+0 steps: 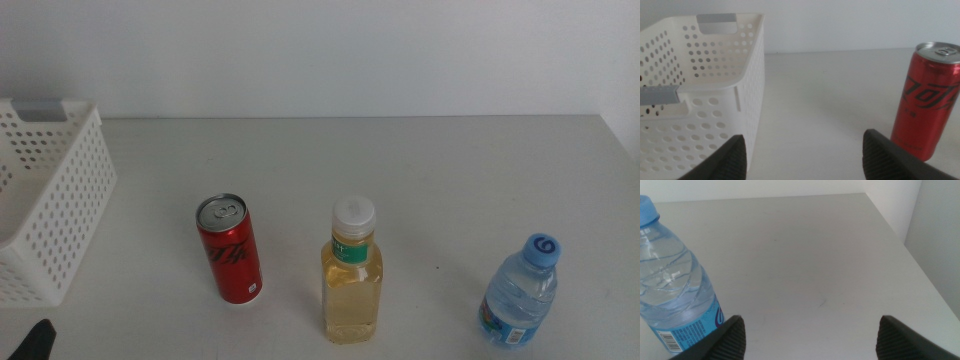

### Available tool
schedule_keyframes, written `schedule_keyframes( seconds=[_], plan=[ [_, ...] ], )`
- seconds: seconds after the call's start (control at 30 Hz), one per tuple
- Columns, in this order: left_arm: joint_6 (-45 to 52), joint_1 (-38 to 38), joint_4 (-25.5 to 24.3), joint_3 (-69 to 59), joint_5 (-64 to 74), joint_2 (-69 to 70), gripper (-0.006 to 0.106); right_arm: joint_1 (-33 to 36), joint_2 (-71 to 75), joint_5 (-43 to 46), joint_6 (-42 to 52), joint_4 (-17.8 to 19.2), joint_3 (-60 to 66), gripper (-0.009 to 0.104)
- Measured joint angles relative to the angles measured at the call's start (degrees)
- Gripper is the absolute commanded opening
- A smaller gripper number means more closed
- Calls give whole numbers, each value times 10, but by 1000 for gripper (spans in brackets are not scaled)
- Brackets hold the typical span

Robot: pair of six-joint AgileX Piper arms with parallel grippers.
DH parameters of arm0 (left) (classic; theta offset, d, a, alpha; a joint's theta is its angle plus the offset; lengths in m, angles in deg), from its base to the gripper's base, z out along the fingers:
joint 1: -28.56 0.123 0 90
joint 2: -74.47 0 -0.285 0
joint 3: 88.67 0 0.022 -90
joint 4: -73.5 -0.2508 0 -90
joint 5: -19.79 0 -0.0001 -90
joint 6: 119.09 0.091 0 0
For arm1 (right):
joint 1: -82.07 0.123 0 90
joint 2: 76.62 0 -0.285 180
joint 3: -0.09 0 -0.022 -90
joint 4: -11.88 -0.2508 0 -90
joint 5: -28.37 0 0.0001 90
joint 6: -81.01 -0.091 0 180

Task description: Use arms to grab the bottles and put them into the dustbin to the left of the table.

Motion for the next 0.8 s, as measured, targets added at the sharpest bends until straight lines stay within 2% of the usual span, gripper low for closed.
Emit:
schedule_keyframes(
  seconds=[0.23, 0.43, 0.6, 0.8],
  plan=[
    [0, -90, 0, 0, -60, -82, 76, 0, 0, 0, 0, 0, 0, 67],
    [0, -201, 10, 0, -165, -244, 76, 0, 0, 0, 0, 0, 0, 67],
    [0, -247, 33, 0, -309, -411, 76, 0, 0, 0, 0, 0, 0, 67],
    [1, -254, 40, 1, -559, -593, 76, 0, 0, 0, 0, 0, 0, 67]
  ],
)
